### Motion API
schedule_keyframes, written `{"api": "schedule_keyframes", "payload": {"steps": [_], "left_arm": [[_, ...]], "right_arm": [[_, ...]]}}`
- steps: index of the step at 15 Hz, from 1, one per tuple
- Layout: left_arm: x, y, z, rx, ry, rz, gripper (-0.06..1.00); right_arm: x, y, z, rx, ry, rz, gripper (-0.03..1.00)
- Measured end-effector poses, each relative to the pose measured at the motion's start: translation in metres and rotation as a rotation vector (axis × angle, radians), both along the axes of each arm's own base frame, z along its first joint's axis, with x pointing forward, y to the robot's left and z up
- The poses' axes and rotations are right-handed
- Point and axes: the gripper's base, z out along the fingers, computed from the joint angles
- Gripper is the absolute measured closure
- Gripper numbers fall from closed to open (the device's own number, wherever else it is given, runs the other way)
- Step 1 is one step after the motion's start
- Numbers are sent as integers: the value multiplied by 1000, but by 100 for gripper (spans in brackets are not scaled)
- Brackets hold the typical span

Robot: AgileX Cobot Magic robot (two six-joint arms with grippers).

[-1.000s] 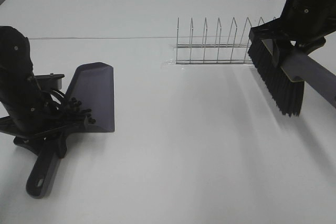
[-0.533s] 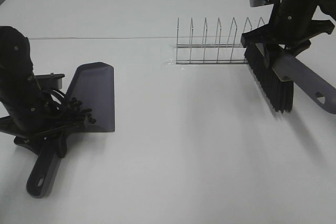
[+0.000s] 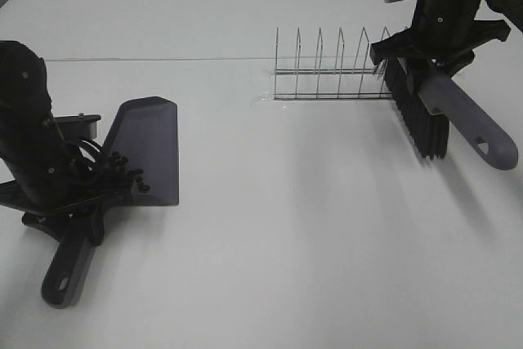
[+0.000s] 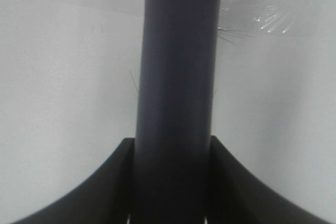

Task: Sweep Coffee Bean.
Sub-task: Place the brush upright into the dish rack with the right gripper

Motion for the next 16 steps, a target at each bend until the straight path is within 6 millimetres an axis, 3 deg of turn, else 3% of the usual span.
{"api": "schedule_keyframes", "payload": {"steps": [7, 12, 16], "left_arm": [[0, 0, 0, 0, 0, -3, 60], [0, 0, 0, -1, -1, -2, 60], [0, 0, 0, -1, -1, -2, 60]], "right_arm": [[26, -9, -1, 20, -37, -20, 59], [17, -12, -2, -2, 65, -43, 59], [1, -15, 37, -3, 70, -63, 59]]}}
